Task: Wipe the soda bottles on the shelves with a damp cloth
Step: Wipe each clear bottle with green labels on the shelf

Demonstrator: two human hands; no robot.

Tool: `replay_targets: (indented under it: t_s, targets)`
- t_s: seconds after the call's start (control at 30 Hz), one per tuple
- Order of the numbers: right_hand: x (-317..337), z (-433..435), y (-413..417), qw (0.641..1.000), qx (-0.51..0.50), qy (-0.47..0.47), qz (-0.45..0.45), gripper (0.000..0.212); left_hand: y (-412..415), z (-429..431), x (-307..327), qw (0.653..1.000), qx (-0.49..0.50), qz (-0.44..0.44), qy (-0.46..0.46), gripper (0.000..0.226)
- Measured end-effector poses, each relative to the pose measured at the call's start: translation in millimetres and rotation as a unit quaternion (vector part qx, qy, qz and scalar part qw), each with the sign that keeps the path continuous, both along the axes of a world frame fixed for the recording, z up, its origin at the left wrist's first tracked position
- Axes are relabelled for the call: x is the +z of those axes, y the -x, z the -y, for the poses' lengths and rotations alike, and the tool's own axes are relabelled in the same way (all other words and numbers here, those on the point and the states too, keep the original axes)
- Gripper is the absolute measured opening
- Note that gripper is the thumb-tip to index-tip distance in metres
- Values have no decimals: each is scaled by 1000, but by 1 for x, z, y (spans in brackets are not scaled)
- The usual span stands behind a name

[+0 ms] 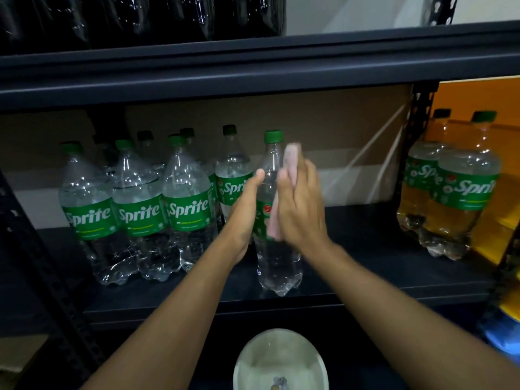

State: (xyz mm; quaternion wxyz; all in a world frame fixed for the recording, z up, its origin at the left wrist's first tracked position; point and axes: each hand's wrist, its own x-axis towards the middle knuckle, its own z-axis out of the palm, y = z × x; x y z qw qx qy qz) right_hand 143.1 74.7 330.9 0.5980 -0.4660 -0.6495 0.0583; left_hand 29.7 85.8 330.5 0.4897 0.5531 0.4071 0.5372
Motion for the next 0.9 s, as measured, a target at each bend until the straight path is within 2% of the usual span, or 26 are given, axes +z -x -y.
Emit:
replay_targets:
  t_s: [0.1,0.17,0.27,0.47,0.57,0.67,0.73,0.8,0.9]
  targets:
    - [52,-16,1,999,37,35,-10,47,4,-4,0,999,-6,2,45,92]
    - [67,-25,2,997,50,44,-35,38,5,-5,0,999,8,-9,49,80]
    - [57,-25,6,998,30,38,-46,37,5,-6,-1,999,8,-5,42,69]
    - [-35,-1,22,996,-35,-78,-29,58,-1,-2,-6,999,40,24,23,86]
    - [-96,13,21,997,-5,-39,-63,64,-1,-2,-6,999,29,33,14,70]
    - [-139,25,16,998,10,19,-53,73,0,-5,-12,998,21,53,1,69]
    - [-145,28,12,999,-2,39,-25,69,-1,-3,-19,998,30,47,-1,75]
    - [-133,27,11,999,-24,36,-8,66,0,-4,-29,997,61,45,8,92]
    - [-91,18,10,999,-20,22,-29,67,3,-12,-38,994,106,37,12,113]
